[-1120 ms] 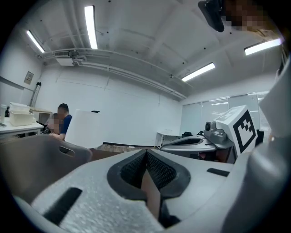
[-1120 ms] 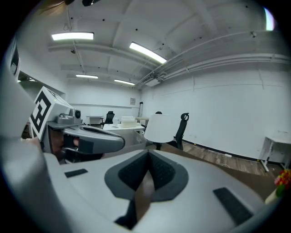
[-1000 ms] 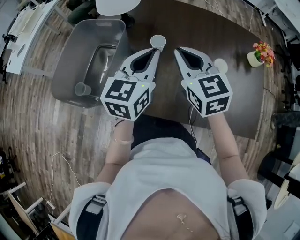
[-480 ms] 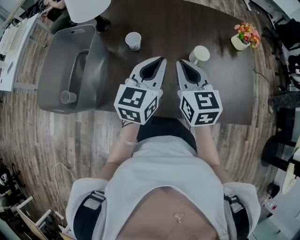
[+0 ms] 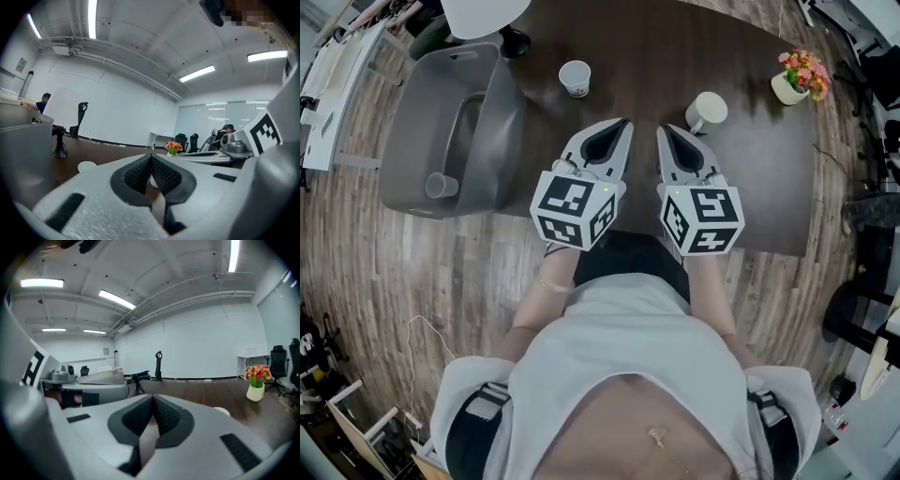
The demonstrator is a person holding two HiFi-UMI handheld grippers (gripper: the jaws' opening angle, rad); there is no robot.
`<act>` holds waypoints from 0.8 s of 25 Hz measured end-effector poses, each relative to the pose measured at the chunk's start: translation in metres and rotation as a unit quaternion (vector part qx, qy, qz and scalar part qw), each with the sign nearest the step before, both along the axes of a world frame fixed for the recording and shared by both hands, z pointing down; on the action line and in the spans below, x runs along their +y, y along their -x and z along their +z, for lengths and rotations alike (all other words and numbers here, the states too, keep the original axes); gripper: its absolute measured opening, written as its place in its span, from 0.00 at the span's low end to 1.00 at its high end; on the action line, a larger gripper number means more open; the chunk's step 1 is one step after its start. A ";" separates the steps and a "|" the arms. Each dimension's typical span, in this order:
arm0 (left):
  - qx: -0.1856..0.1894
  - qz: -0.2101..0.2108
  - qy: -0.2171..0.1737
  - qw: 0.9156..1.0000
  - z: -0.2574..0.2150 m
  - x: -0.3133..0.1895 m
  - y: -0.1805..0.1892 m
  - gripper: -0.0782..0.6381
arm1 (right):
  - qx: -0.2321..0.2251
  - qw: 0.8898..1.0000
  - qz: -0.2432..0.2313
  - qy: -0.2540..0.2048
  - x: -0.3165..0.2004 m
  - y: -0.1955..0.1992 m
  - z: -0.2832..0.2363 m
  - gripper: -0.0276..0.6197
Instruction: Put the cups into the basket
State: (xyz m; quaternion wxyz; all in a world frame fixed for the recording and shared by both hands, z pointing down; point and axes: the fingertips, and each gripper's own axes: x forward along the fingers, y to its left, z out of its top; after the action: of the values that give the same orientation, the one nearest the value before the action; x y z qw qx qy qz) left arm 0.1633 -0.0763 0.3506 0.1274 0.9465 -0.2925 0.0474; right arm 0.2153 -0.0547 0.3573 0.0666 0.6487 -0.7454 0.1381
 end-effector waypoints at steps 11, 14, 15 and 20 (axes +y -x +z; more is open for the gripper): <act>-0.006 -0.041 0.012 0.999 0.010 -0.009 0.021 0.12 | 0.009 0.999 -0.044 -0.006 -0.017 0.016 0.001 0.06; -0.012 -0.059 0.019 0.998 0.014 -0.017 0.032 0.12 | 0.020 0.998 -0.058 0.005 -0.028 0.021 0.006 0.06; -0.014 -0.065 0.022 0.998 0.015 -0.021 0.037 0.12 | 0.022 0.998 -0.063 0.009 -0.032 0.025 0.007 0.06; -0.020 -0.097 0.037 0.994 0.020 -0.043 0.057 0.12 | 0.021 0.996 -0.087 0.015 -0.059 0.040 0.008 0.06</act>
State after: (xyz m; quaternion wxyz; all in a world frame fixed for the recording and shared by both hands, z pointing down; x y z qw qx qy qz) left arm 0.1064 -0.1193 0.3704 0.1602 0.9074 -0.3832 0.0649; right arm 0.1754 -0.1141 0.3654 0.1038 0.5835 -0.7950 0.1290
